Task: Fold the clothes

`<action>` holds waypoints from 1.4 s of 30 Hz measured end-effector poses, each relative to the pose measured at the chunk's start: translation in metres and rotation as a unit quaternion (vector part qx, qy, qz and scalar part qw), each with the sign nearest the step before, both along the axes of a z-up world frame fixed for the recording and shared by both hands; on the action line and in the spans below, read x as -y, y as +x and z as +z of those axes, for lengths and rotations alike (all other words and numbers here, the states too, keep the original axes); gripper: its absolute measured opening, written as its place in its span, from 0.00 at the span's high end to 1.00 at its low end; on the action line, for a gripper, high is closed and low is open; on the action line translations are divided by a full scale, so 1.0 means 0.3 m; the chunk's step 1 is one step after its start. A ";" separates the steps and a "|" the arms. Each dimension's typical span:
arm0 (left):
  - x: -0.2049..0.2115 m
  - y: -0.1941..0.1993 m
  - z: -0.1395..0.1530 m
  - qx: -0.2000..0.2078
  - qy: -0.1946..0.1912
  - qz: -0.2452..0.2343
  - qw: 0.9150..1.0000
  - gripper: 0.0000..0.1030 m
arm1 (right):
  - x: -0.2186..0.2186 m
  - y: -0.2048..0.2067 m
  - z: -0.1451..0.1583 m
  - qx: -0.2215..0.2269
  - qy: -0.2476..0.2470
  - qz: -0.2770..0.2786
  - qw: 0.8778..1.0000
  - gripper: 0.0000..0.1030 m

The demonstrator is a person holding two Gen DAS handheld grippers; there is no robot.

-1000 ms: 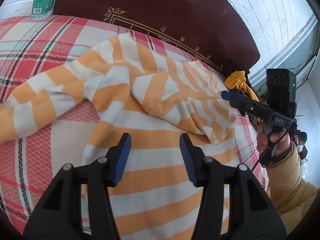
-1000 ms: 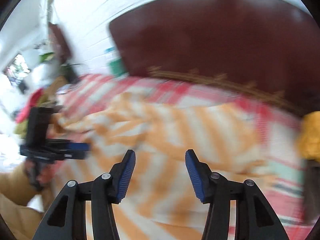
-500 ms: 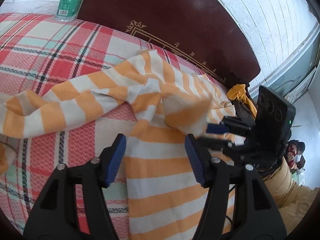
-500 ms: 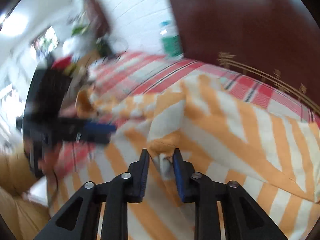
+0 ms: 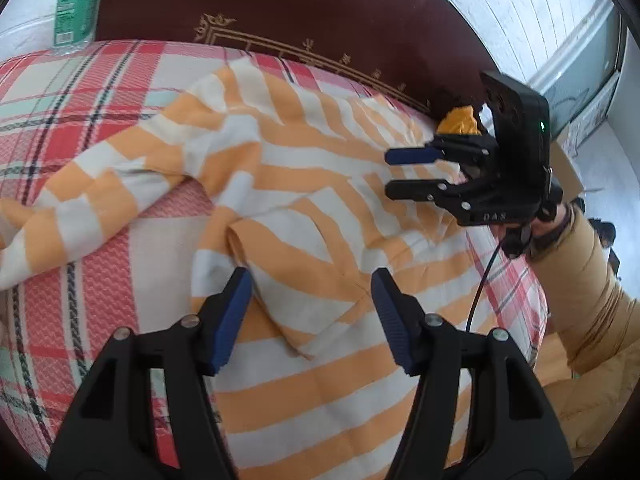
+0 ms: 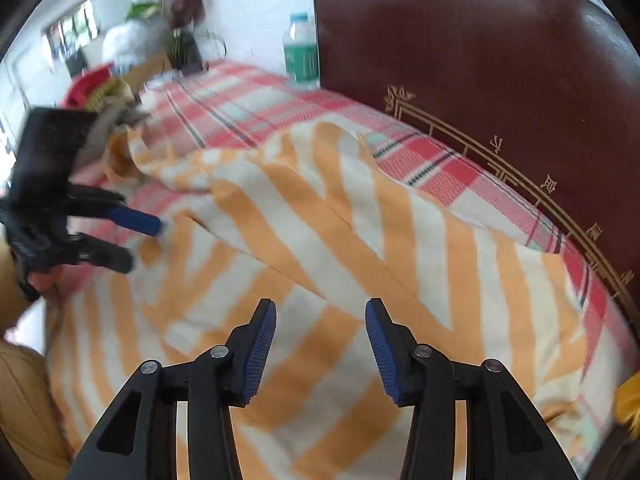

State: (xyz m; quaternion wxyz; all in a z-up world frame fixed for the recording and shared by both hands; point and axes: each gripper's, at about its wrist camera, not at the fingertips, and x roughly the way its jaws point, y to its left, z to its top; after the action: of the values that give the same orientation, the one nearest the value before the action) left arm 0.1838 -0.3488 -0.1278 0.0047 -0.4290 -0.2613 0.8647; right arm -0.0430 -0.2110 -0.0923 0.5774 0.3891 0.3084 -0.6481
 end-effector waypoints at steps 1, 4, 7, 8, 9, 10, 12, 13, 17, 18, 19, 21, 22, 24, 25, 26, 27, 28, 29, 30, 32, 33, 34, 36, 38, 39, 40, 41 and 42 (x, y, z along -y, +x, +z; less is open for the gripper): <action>-0.017 -0.015 -0.010 0.010 -0.005 -0.011 1.000 0.38 | 0.012 -0.012 -0.015 -0.001 0.016 0.012 1.000 0.50; -0.035 -0.039 -0.024 0.018 -0.012 -0.023 0.999 0.38 | 0.049 -0.014 -0.067 0.005 0.049 0.048 0.998 0.50; -0.005 -0.038 -0.021 0.010 0.003 -0.009 1.000 0.42 | 0.051 0.003 -0.074 -0.007 0.046 0.076 0.996 0.60; 0.006 -0.039 -0.022 0.010 0.002 -0.001 1.000 0.56 | 0.046 0.005 -0.070 -0.010 0.047 0.076 0.996 0.74; 0.016 -0.043 -0.024 0.013 -0.005 0.007 1.000 0.71 | 0.044 0.002 -0.063 -0.013 0.046 0.074 0.996 0.82; 0.026 -0.048 -0.025 0.017 -0.012 0.014 1.000 0.77 | 0.041 0.000 -0.056 -0.018 0.045 0.070 0.996 0.92; 0.047 -0.058 -0.015 0.010 -0.017 0.026 0.999 0.84 | 0.027 -0.004 -0.024 -0.027 0.028 0.051 0.998 0.94; 0.057 -0.062 -0.007 0.003 -0.019 0.032 0.999 0.84 | 0.019 -0.007 -0.007 -0.032 0.018 0.041 0.998 0.95; 0.096 -0.082 0.039 -0.021 -0.027 0.052 0.998 0.84 | -0.017 -0.074 0.050 -0.020 -0.032 -0.026 0.999 0.95; 0.107 -0.087 0.049 -0.025 -0.027 0.058 0.998 0.83 | -0.017 -0.094 0.052 -0.016 -0.041 -0.045 0.998 0.95; 0.112 -0.089 0.052 -0.026 -0.026 0.060 0.997 0.83 | -0.012 -0.114 0.049 -0.005 -0.045 -0.059 0.997 0.95; 0.118 -0.090 0.049 -0.021 -0.024 0.062 0.998 0.83 | -0.004 -0.154 0.020 0.009 -0.041 -0.089 0.995 0.94; 0.116 -0.089 0.042 -0.016 -0.023 0.062 0.998 0.83 | 0.004 -0.169 0.004 0.012 -0.032 -0.102 0.994 0.91; 0.104 -0.077 0.026 -0.007 -0.022 0.053 0.998 0.78 | -0.002 -0.182 -0.009 0.018 -0.023 -0.117 0.993 0.82; 0.097 -0.065 0.021 -0.005 -0.025 0.051 0.998 0.77 | -0.009 -0.180 0.000 0.021 -0.030 -0.118 0.992 0.77; 0.096 -0.048 0.019 -0.005 -0.026 0.050 0.998 0.73 | -0.015 -0.169 0.018 0.016 -0.038 -0.112 0.993 0.77; 0.094 -0.031 0.017 -0.006 -0.028 0.050 0.998 0.67 | -0.020 -0.151 0.041 0.007 -0.046 -0.103 0.994 0.77; 0.093 -0.013 0.016 -0.006 -0.029 0.050 0.998 0.64 | -0.020 -0.125 0.065 0.002 -0.056 -0.084 0.995 0.73; 0.105 0.007 0.015 -0.007 -0.025 0.060 0.998 0.55 | -0.017 -0.095 0.089 -0.002 -0.067 -0.059 0.996 0.56; 0.118 0.028 0.014 -0.009 -0.021 0.070 0.997 0.48 | -0.008 -0.057 0.105 -0.004 -0.074 -0.033 0.997 0.47; 0.160 0.076 0.021 -0.014 -0.011 0.098 0.995 0.47 | 0.017 0.026 0.124 -0.009 -0.075 0.023 0.997 0.37; 0.181 0.100 0.025 -0.017 -0.006 0.112 0.994 0.47 | 0.030 0.069 0.119 -0.011 -0.067 0.052 0.996 0.37; 0.207 0.128 0.030 -0.022 0.002 0.128 0.992 0.47 | 0.044 0.114 0.109 -0.010 -0.057 0.081 0.995 0.37; 0.246 0.177 0.033 -0.025 0.014 0.152 0.988 0.42 | 0.089 0.202 0.066 -0.016 -0.030 0.134 0.990 0.37; 0.275 0.226 0.036 -0.023 0.012 0.175 0.984 0.38 | 0.117 0.264 0.005 -0.049 0.010 0.154 0.987 0.40; 0.285 0.247 0.037 -0.022 0.010 0.184 0.983 0.38 | 0.131 0.291 -0.025 -0.067 0.030 0.159 0.985 0.43; 0.293 0.266 0.039 -0.022 0.008 0.190 0.982 0.38 | 0.138 0.289 -0.030 -0.071 0.031 0.150 0.986 0.46; 0.296 0.282 0.041 -0.022 0.005 0.195 0.981 0.38 | 0.140 0.271 -0.021 -0.066 0.021 0.132 0.989 0.59; 0.300 0.299 0.045 -0.021 0.001 0.200 0.980 0.38 | 0.142 0.252 -0.012 -0.061 0.011 0.115 0.991 0.76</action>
State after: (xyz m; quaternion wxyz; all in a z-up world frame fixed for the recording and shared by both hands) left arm 0.2736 -0.4388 -0.1142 -0.1621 -0.3498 -0.3421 0.8569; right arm 0.0327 -0.2536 -0.0959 0.6239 0.3170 0.3924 -0.5968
